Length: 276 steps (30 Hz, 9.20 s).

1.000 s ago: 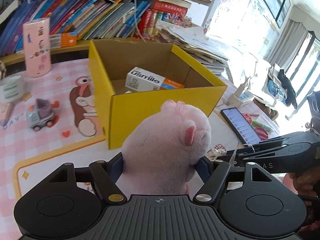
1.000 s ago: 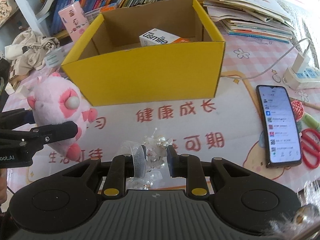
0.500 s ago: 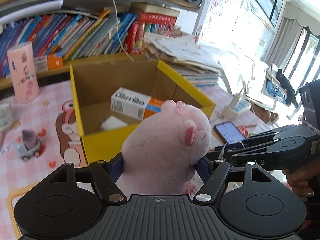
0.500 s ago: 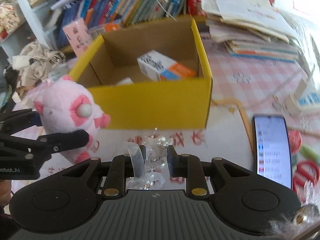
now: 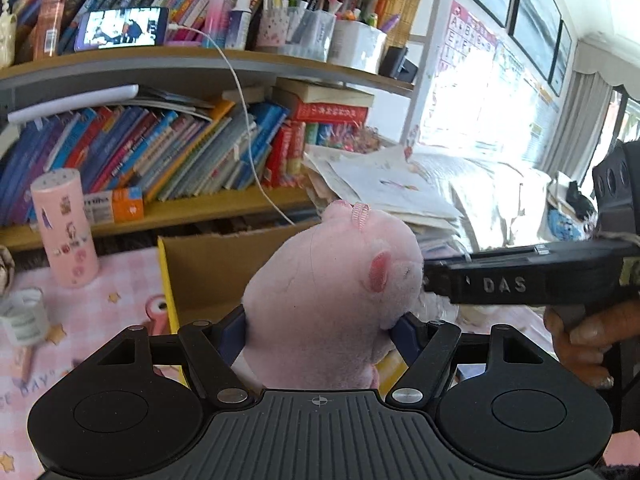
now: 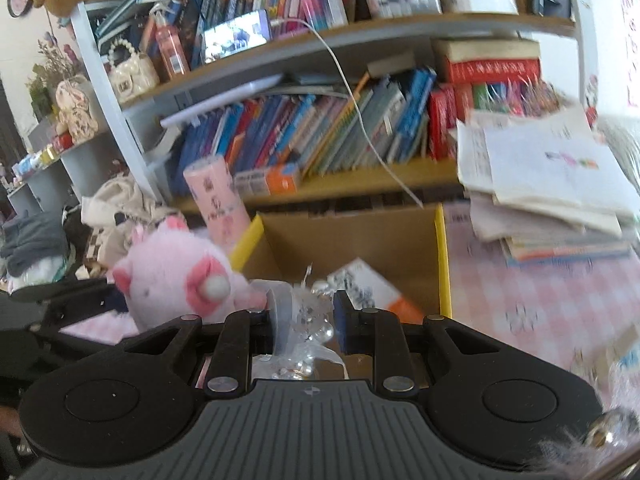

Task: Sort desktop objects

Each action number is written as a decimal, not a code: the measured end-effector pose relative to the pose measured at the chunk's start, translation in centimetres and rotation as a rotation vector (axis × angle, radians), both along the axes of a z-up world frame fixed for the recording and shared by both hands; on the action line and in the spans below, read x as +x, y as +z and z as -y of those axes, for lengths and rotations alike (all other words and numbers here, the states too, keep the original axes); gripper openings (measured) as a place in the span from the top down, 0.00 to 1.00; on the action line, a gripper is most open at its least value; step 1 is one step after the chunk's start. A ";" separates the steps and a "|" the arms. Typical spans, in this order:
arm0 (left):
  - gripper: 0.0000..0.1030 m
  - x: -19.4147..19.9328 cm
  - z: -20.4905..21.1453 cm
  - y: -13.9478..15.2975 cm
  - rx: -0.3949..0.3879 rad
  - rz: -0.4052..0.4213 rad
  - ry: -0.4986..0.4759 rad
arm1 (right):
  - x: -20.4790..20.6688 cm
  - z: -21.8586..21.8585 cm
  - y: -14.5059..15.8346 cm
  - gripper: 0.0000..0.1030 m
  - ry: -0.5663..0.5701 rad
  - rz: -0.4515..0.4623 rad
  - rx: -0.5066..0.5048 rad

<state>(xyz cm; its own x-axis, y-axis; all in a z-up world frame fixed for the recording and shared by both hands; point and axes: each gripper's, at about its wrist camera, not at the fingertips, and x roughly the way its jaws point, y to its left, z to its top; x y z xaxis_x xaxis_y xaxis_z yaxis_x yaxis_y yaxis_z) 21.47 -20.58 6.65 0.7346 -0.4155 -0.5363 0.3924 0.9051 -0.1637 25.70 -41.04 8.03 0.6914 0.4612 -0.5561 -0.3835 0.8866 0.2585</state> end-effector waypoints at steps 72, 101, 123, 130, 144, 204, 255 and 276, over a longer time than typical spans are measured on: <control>0.06 -0.6 -1.8 -2.3 0.205 -0.036 0.238 | 9.1 -2.5 -5.1 0.13 0.136 -0.170 -0.221; 0.06 -6.5 -10.6 -4.9 0.152 -0.138 0.208 | -6.4 -3.8 -5.2 0.11 -0.190 -0.091 -0.297; 0.06 -10.4 -13.7 -7.1 0.183 -0.245 0.221 | -13.1 -10.0 -10.3 0.10 -0.170 -0.295 -0.341; 0.06 -11.6 -15.2 -7.4 0.181 -0.261 0.234 | -14.1 -11.5 -10.5 0.10 -0.147 -0.297 -0.354; 0.06 -13.7 -19.3 -7.8 0.173 -0.280 0.288 | -15.5 -16.5 -10.8 0.08 -0.067 -0.286 -0.381; 0.05 -7.6 -28.1 -10.2 0.169 -0.337 0.462 | -6.1 -29.2 -13.1 0.08 0.206 -0.217 -0.496; 0.49 5.5 -35.1 -14.5 0.193 -0.262 0.631 | 5.7 -33.8 -15.8 0.40 0.070 -0.137 -0.335; 0.52 -2.8 -33.4 -10.9 0.092 -0.248 0.563 | -0.4 -31.7 -13.2 0.40 0.170 -0.161 -0.333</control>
